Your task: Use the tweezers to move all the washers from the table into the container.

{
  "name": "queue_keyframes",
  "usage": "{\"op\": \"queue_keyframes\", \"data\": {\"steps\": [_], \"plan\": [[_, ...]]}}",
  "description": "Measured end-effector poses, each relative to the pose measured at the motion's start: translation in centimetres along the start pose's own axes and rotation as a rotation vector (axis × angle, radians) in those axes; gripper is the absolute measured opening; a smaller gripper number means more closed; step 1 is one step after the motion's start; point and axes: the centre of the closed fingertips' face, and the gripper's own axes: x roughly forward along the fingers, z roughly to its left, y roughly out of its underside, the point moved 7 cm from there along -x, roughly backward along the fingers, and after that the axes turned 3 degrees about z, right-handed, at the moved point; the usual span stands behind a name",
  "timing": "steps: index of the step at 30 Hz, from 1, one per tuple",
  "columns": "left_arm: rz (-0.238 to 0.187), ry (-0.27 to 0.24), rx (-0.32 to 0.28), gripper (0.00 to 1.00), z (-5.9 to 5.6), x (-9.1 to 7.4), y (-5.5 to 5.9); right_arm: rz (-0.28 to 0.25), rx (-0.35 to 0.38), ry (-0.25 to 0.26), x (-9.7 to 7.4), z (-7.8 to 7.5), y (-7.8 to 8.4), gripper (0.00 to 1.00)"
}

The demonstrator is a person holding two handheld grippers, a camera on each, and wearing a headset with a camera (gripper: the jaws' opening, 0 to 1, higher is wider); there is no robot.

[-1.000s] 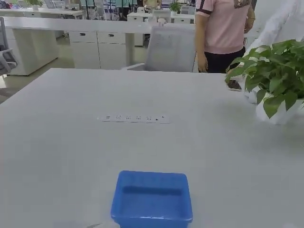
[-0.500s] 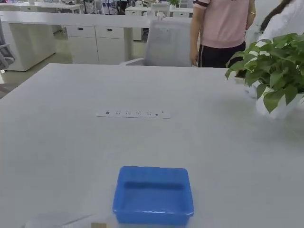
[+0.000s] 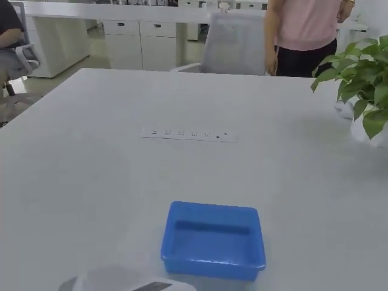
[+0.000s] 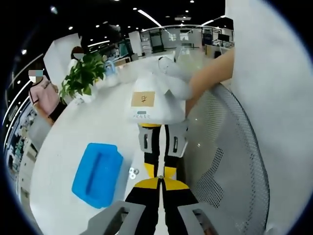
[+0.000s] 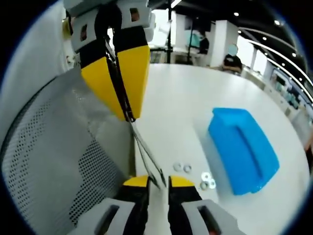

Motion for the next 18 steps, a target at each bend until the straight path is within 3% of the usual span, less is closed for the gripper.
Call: {"op": "queue_keyframes", "data": {"steps": [5,10,18], "plan": [[0.029,0.001,0.053,0.00,0.6,-0.5,-0.1,-0.039,0.011,0.005,0.3,-0.5,-0.8,0.08],[0.049,0.005,0.061,0.00,1.8,-0.8,0.0,-0.065,0.030,0.007,0.6,-1.6,-1.4,0.08],[0.085,0.052,0.043,0.00,3.6,-0.6,0.3,-0.079,0.044,0.002,1.0,-2.2,-1.5,0.08]]}}
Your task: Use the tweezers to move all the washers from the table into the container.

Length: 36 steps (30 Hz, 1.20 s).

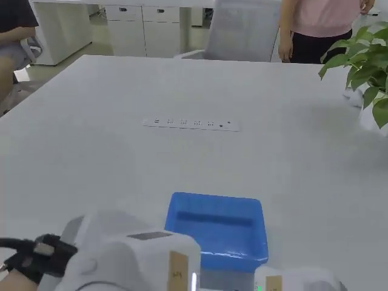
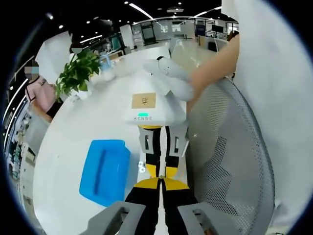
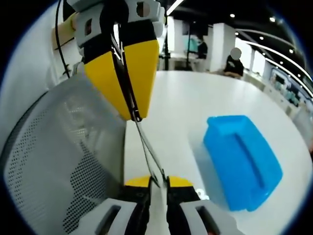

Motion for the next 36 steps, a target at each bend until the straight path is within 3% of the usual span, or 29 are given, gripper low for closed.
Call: {"op": "queue_keyframes", "data": {"steps": [13,19,23,28,31,32,34,36], "plan": [[0.023,0.063,-0.003,0.00,1.2,0.3,-0.1,-0.030,0.033,-0.005,0.3,-0.3,-0.1,0.08],[0.035,0.103,-0.043,0.00,1.7,0.7,-0.3,-0.052,0.059,-0.023,-0.4,-0.2,-0.9,0.19],[0.042,0.116,-0.041,0.00,1.8,0.9,-0.3,-0.082,0.050,-0.015,-1.4,-0.2,-1.9,0.20],[0.038,0.125,-0.039,0.00,1.7,1.0,-0.4,-0.087,0.020,-0.015,-1.6,-0.4,-2.5,0.14],[0.034,0.119,-0.052,0.00,1.9,1.1,-0.5,-0.041,-0.020,-0.026,-1.1,-0.3,-2.2,0.05],[0.033,0.119,-0.057,0.00,1.9,1.1,-0.5,-0.038,-0.040,0.000,-1.0,-0.5,-2.2,0.04],[0.026,0.110,-0.034,0.00,1.8,1.1,-0.4,-0.043,-0.016,-0.016,-1.0,-0.4,-2.2,0.04],[0.009,0.093,-0.047,0.00,1.8,1.1,-0.4,-0.044,-0.005,-0.011,-1.1,-0.4,-2.1,0.03]]}}
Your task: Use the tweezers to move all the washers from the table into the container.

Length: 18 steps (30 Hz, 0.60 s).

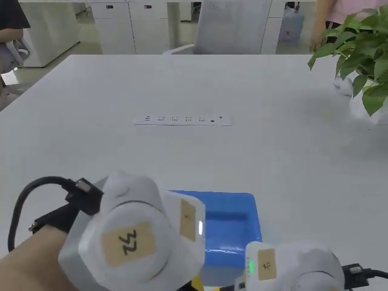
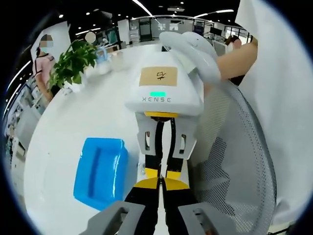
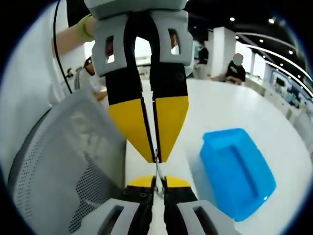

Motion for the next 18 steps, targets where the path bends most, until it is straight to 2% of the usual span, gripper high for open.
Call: {"op": "queue_keyframes", "data": {"steps": [4,8,11,12,13,15,16,18], "plan": [[-0.049,-0.027,-0.065,0.03,-0.3,-0.3,0.5,-0.001,0.034,0.009,-0.2,0.1,0.2,0.03],[-0.153,-0.083,-0.176,0.13,-0.4,-1.0,1.0,-0.012,0.081,0.029,-0.3,0.1,0.4,0.03],[-0.281,-0.150,-0.293,0.21,-0.6,-1.9,1.5,-0.025,0.120,0.038,-0.3,0.0,0.5,0.03],[-0.311,-0.169,-0.326,0.23,-0.7,-2.1,1.6,-0.027,0.125,0.040,-0.3,0.0,0.5,0.03],[-0.365,-0.201,-0.364,0.25,-0.8,-2.5,1.7,-0.029,0.125,0.045,-0.3,0.0,0.5,0.03],[-0.434,-0.243,-0.420,0.28,-1.1,-3.0,1.9,-0.035,0.132,0.054,-0.3,0.1,0.5,0.03],[-0.475,-0.284,-0.444,0.30,-1.1,-3.4,2.0,-0.039,0.134,0.061,-0.3,0.1,0.5,0.03],[-0.516,-0.356,-0.484,0.34,-1.3,-3.6,2.5,-0.050,0.154,0.073,-0.3,0.2,0.6,0.03]]}}
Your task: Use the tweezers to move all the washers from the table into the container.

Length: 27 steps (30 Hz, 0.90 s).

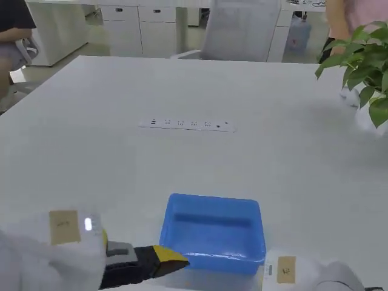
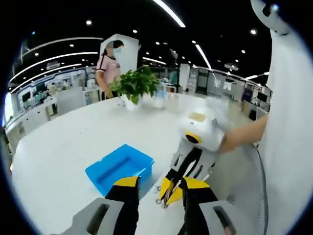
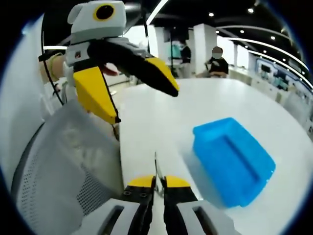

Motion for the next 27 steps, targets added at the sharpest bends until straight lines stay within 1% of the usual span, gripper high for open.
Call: {"op": "queue_keyframes", "data": {"steps": [1,2,4,5,6,7,9,10,11,12,14,15,16,17,18,21,23,25,27], "plan": [[-0.019,-0.024,-0.016,0.36,0.1,-0.1,0.2,-0.004,0.008,0.005,0.0,0.0,0.0,0.03],[-0.049,-0.068,-0.035,0.39,0.4,-0.4,0.6,-0.008,0.024,0.011,0.0,0.0,0.0,0.03],[-0.089,-0.123,-0.047,0.46,0.8,-0.6,0.9,-0.012,0.036,0.017,-0.1,0.0,0.1,0.03],[-0.121,-0.178,-0.069,0.52,1.1,-0.7,1.2,-0.012,0.040,0.020,-0.1,0.0,0.1,0.03],[-0.127,-0.197,-0.087,0.62,1.2,-0.7,1.5,-0.011,0.046,0.025,-0.1,0.0,0.1,0.03],[-0.149,-0.236,-0.120,0.71,1.5,-0.9,1.8,-0.010,0.048,0.026,-0.1,0.0,0.1,0.03],[-0.178,-0.290,-0.150,0.87,1.9,-1.1,2.3,-0.006,0.049,0.030,-0.2,0.2,0.0,0.03],[-0.183,-0.306,-0.151,0.90,1.7,-1.1,2.3,-0.006,0.045,0.034,-0.3,0.2,-0.1,0.03],[-0.185,-0.312,-0.149,0.92,1.4,-1.0,2.3,-0.005,0.046,0.034,-0.3,0.2,-0.2,0.03],[-0.189,-0.327,-0.148,0.92,1.5,-1.1,2.5,-0.006,0.046,0.035,-0.4,0.3,-0.3,0.03],[-0.211,-0.367,-0.139,0.94,1.5,-1.2,2.6,-0.009,0.046,0.039,-0.7,0.3,-0.6,0.03],[-0.224,-0.391,-0.144,0.97,1.6,-1.2,2.5,-0.011,0.046,0.042,-0.8,0.3,-0.7,0.03],[-0.236,-0.398,-0.134,0.99,1.7,-1.1,2.4,-0.012,0.047,0.045,-1.0,0.2,-0.9,0.03],[-0.248,-0.423,-0.092,0.99,1.9,-1.2,2.2,-0.014,0.055,0.051,-1.2,0.1,-1.1,0.03],[-0.240,-0.438,-0.067,0.99,2.2,-1.4,2.4,-0.016,0.060,0.055,-1.3,0.1,-1.2,0.03],[-0.246,-0.453,-0.074,0.99,2.4,-1.9,2.9,-0.030,0.081,0.073,-2.0,-0.2,-1.6,0.03],[-0.252,-0.463,-0.086,0.99,2.6,-2.0,3.0,-0.039,0.090,0.087,-2.5,-0.5,-1.9,0.03],[-0.258,-0.460,-0.092,0.99,2.6,-2.0,2.9,-0.049,0.094,0.104,-3.0,-0.8,-2.3,0.03],[-0.242,-0.460,-0.078,0.99,2.4,-1.8,2.9,-0.058,0.102,0.121,-3.5,-1.2,-2.7,0.03]]}}
